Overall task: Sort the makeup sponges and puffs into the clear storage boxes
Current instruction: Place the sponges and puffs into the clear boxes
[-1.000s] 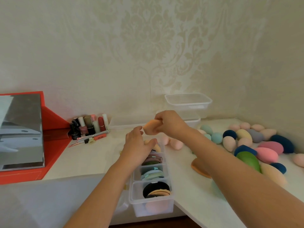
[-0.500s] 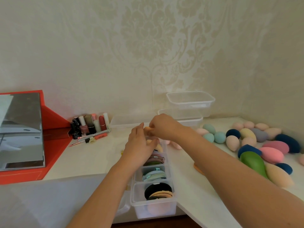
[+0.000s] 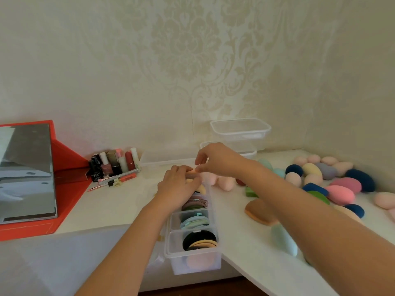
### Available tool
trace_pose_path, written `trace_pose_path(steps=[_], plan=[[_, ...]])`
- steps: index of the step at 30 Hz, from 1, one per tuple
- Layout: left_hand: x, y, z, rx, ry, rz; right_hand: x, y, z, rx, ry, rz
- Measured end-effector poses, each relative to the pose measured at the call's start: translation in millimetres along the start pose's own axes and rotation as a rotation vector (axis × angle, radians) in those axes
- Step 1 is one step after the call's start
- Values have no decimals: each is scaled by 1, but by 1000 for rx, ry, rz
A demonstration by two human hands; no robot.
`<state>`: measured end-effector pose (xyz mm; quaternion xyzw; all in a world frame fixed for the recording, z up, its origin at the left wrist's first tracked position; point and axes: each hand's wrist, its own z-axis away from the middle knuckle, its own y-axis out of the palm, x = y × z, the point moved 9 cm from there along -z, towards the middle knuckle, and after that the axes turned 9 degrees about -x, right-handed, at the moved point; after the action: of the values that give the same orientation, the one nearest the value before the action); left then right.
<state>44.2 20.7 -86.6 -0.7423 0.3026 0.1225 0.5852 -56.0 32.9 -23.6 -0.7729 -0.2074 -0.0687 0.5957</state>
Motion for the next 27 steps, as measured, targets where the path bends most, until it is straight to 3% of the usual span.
trace_pose_path(steps=[3, 7, 10, 17, 22, 27], plan=[[0, 2, -4, 22, -33, -53, -19, -16, 26, 150, 76, 127], [3, 6, -12, 67, -72, -78, -58, -19, 71, 420, 253, 467], [1, 9, -16, 84, -38, -96, -86, -14, 95, 492, 403, 491], [-1, 10, -17, 63, 21, -129, -106, -3, 114, 400, 542, 419], [-3, 12, -21, 53, 60, -126, -108, -1, 110, 373, 536, 337], [-3, 14, -21, 46, 74, -96, -104, -12, 101, 222, 533, 174]])
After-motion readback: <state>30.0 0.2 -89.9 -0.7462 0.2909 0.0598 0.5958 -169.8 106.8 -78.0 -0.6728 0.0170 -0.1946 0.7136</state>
